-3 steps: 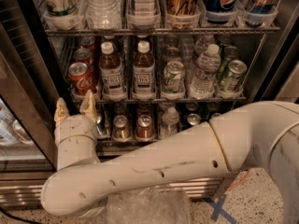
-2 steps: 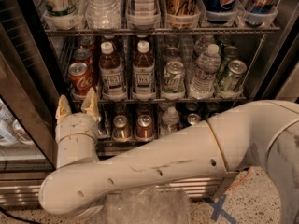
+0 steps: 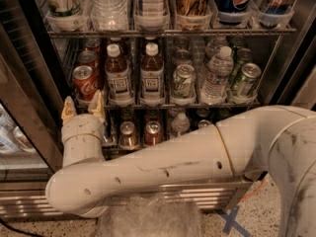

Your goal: Pick coke can from middle shelf of fridge

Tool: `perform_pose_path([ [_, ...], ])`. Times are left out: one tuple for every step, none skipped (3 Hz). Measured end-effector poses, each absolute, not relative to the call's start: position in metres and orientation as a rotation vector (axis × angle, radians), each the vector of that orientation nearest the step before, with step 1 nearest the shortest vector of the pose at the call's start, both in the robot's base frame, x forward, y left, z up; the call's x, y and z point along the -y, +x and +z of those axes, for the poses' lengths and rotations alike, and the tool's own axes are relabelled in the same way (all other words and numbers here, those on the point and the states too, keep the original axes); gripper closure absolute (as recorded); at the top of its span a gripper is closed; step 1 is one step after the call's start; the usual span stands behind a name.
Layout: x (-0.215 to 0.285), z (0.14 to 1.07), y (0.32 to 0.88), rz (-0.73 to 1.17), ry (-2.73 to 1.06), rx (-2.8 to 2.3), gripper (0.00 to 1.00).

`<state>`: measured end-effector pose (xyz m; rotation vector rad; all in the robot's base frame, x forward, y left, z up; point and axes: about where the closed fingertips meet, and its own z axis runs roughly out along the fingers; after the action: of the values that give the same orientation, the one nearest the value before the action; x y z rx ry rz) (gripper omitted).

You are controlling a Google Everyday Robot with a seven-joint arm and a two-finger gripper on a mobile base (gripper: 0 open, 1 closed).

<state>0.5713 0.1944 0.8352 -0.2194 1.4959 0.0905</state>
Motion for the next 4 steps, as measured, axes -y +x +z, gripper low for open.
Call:
perform_pose_path([
  [-0.191, 0.838, 0.577, 0.076, -0.210, -1.490, 0.39],
  [-0.187, 0.844, 0.586, 0.063, -0.207, -1.476, 0.39],
  [-0.189, 0.845, 0.598, 0.063, -0.212, -1.473, 0.40],
  [-0.191, 0.844, 0.609, 0.066, -0.217, -1.479, 0.40],
])
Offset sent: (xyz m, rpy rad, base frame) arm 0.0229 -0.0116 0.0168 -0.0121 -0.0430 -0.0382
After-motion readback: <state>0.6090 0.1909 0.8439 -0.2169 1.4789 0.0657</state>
